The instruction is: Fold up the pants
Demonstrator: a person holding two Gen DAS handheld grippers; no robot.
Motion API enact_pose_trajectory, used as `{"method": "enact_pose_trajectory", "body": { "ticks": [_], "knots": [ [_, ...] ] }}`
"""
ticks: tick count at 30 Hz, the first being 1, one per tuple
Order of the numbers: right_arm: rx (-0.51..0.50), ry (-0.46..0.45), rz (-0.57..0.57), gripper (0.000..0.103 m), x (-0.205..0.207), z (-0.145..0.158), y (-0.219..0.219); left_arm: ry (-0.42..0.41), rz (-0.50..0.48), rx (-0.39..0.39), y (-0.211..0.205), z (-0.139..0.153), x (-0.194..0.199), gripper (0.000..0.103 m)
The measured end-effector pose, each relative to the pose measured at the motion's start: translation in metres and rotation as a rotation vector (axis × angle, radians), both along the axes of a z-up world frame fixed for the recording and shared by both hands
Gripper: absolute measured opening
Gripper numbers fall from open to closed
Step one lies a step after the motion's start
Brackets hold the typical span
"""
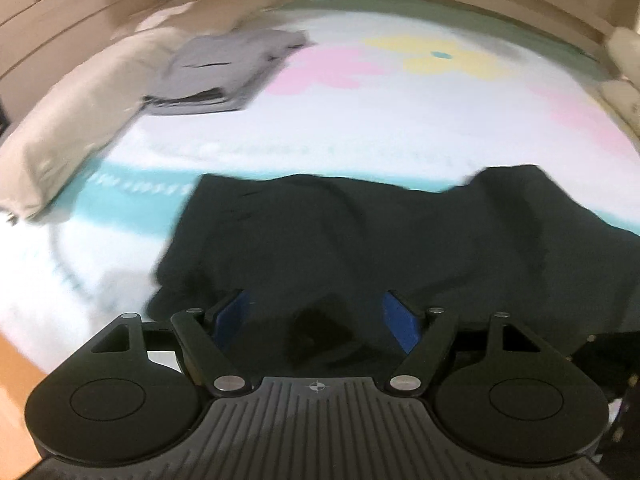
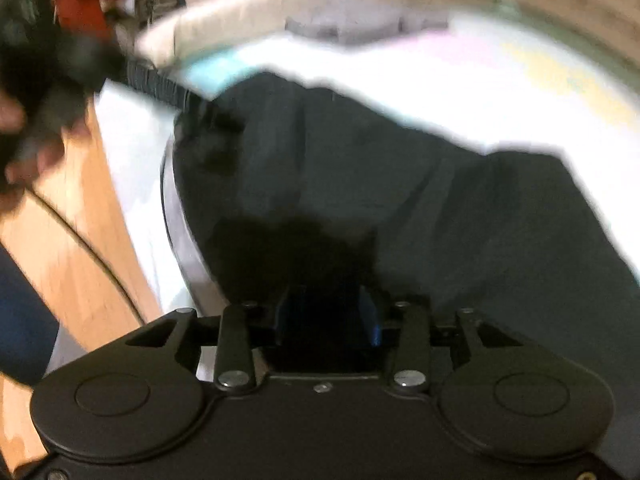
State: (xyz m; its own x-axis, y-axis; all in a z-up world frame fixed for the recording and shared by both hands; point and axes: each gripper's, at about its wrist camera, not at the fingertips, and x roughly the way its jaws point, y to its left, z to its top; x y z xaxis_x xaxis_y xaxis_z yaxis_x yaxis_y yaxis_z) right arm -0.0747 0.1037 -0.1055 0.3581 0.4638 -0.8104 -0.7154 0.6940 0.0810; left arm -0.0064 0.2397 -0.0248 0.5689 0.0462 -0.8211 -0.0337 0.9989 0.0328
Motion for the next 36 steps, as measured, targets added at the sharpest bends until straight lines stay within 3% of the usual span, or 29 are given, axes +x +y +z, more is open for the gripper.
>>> {"method": "enact_pose_trajectory", "body": {
  "ticks": [2, 4, 6, 7, 9, 13, 16, 18, 22, 24, 26, 30, 33, 36],
  "knots": [
    [-0.002, -0.010, 0.051, 0.060, -0.007, 0.001, -0.003, 0.002, -0.045, 0.001, -0.017, -0.004, 0.005, 0.073],
    [-0.008, 0.037, 0.091, 0.068, -0.009, 0.006, -0.006, 0.004, -0.083, 0.004, -0.033, -0.009, 0.008, 0.073],
    [0.050, 0.054, 0.025, 0.097, -0.011, 0.014, -0.024, 0.003, -0.117, 0.014, -0.049, -0.014, 0.010, 0.073],
    [0.082, 0.038, -0.024, 0.103, -0.013, 0.017, -0.034, 0.004, -0.134, 0.026, -0.058, -0.017, 0.011, 0.073],
    [0.131, -0.022, -0.126, 0.103, -0.010, 0.024, -0.057, 0.007, -0.170, 0.051, -0.071, -0.025, 0.012, 0.073],
    [0.074, -0.092, -0.298, 0.103, 0.005, 0.022, -0.095, 0.061, -0.221, 0.081, -0.093, -0.042, 0.014, 0.073],
    [0.027, -0.064, -0.427, 0.103, 0.020, 0.014, -0.120, 0.105, -0.220, 0.113, -0.095, -0.054, 0.014, 0.076],
    [-0.028, -0.039, -0.516, 0.103, 0.024, 0.009, -0.140, 0.109, -0.200, 0.126, -0.090, -0.055, 0.013, 0.086],
    [-0.109, 0.037, -0.730, 0.103, 0.030, -0.003, -0.189, 0.160, -0.118, 0.075, -0.079, -0.054, 0.020, 0.087],
    [-0.109, 0.049, -0.851, 0.103, 0.030, -0.005, -0.223, 0.121, -0.106, 0.109, -0.084, -0.044, 0.018, 0.082],
    [-0.098, 0.035, -0.936, 0.103, 0.025, -0.001, -0.251, 0.024, -0.137, 0.155, -0.097, -0.026, 0.008, 0.082],
    [0.064, 0.010, -1.118, 0.103, -0.003, 0.021, -0.306, -0.170, -0.243, 0.158, -0.136, 0.010, -0.009, 0.082],
    [0.185, -0.018, -1.280, 0.103, -0.028, 0.033, -0.342, -0.197, -0.363, 0.097, -0.176, 0.018, -0.016, 0.082],
    [0.242, -0.055, -1.420, 0.103, -0.049, 0.040, -0.370, -0.184, -0.470, 0.055, -0.215, 0.014, -0.021, 0.082]
  ]
}}
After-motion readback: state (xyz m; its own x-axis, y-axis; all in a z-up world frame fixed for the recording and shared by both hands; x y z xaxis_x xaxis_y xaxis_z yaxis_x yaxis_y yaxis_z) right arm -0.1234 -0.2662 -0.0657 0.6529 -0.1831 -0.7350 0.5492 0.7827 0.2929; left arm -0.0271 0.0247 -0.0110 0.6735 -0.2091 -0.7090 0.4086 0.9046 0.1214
